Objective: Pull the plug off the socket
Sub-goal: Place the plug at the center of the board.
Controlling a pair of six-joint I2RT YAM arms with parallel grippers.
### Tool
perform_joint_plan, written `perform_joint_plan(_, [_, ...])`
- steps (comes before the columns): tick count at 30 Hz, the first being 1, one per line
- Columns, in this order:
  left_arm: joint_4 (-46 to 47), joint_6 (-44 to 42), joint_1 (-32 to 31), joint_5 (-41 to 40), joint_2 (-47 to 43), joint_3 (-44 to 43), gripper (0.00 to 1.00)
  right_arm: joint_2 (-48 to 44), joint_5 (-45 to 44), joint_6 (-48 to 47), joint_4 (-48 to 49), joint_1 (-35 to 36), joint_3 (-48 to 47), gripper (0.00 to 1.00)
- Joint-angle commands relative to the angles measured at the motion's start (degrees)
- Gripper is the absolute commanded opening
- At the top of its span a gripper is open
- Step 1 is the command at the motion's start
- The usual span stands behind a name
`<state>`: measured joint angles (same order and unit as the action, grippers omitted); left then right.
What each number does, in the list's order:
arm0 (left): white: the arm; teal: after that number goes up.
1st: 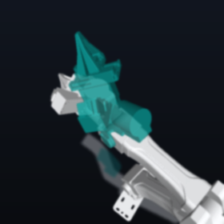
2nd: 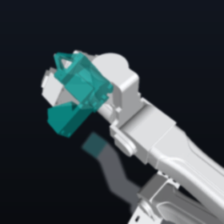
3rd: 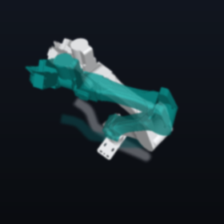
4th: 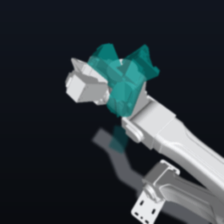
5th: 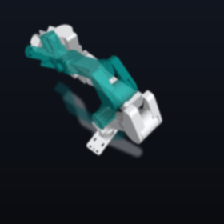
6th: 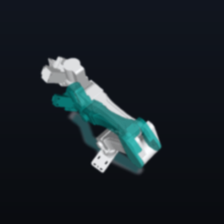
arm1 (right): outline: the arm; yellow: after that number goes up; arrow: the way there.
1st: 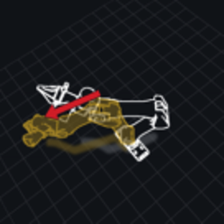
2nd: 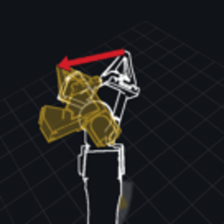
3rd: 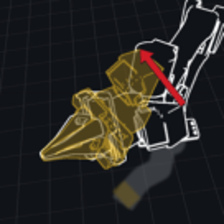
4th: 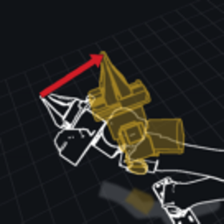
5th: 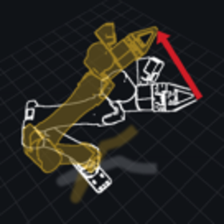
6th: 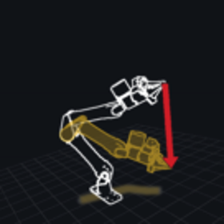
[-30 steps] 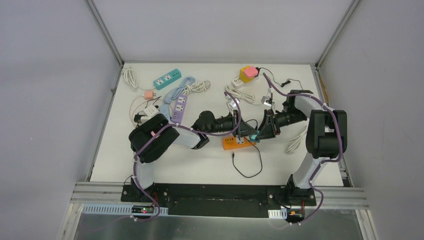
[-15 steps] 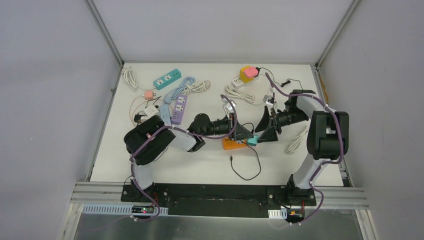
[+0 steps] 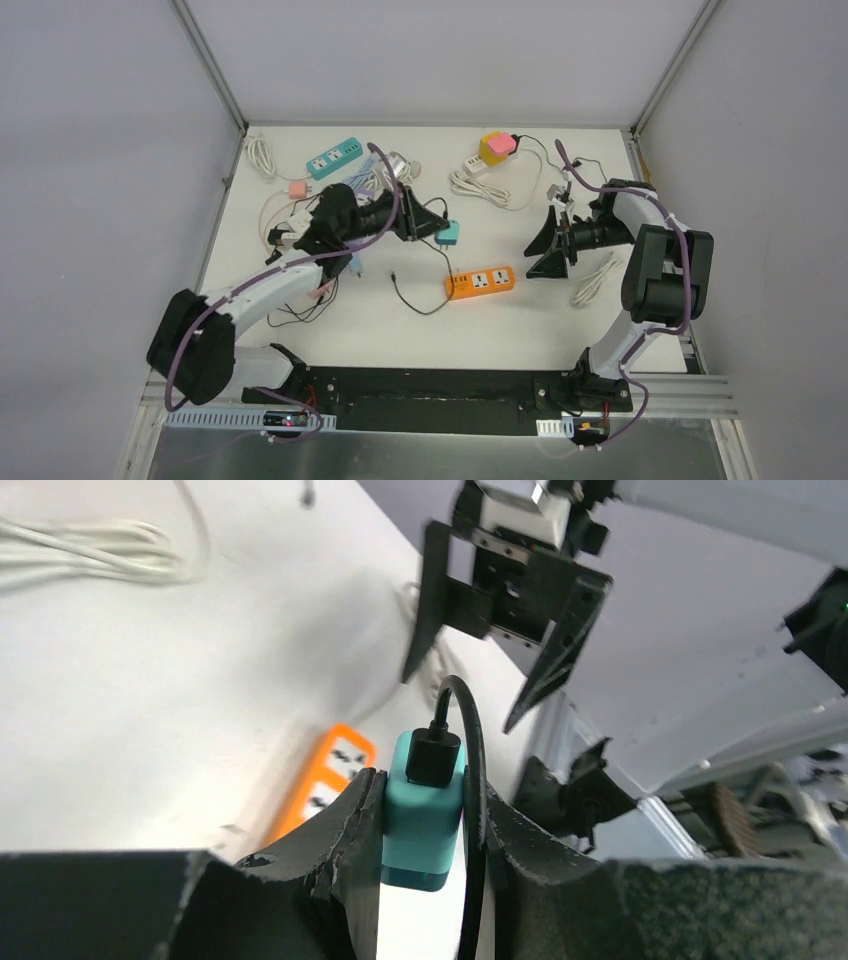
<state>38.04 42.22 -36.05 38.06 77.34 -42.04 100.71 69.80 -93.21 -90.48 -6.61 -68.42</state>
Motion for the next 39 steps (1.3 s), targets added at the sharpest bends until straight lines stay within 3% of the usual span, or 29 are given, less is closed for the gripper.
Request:
perform_joint_plan(1, [-28.72, -11.46, 6.7, 1.92, -9.34, -8.76, 0.0, -2.19, 2.66, -3.82, -10.88, -1.16, 0.36, 1.0])
perform_joint_plan(8, [-45.03, -16.25, 19.01, 5.34, -11.32, -20.79, 0.0, -1.92, 2.67, -5.64, -10.86, -1.46, 1.19, 1.0])
perform_joint_plan(16, [-53.69, -20.35, 27.39, 1.84, -7.65, -29.32, 0.0, -2.06, 1.97, -3.82, -9.67, -2.12, 1.27, 1.0])
perform_joint_plan(21, [-57.77, -22.21, 32.28, -1.08, -7.21, -30.12, 0.0, -4.49, 0.43, 10.22, 0.67, -2.87, 2.43, 1.0])
perform_joint_plan(26, [-61.31, -23.01, 38.08, -4.71, -8.28, -28.53, 0.0, -10.02, -6.69, 35.97, 23.87, -2.86, 6.54, 1.0])
perform_joint_plan(29, [-61.55, -22.59, 41.75, -6.78, -9.15, -27.71, 0.0, -13.44, -9.68, 45.56, 33.74, -2.88, 10.11, 1.0])
perform_joint_plan(39, [-63.71, -23.86, 49.86, -14.33, -8.21, -32.57, 0.0, -13.09, -9.34, 44.9, 34.16, -2.88, 10.62, 1.0])
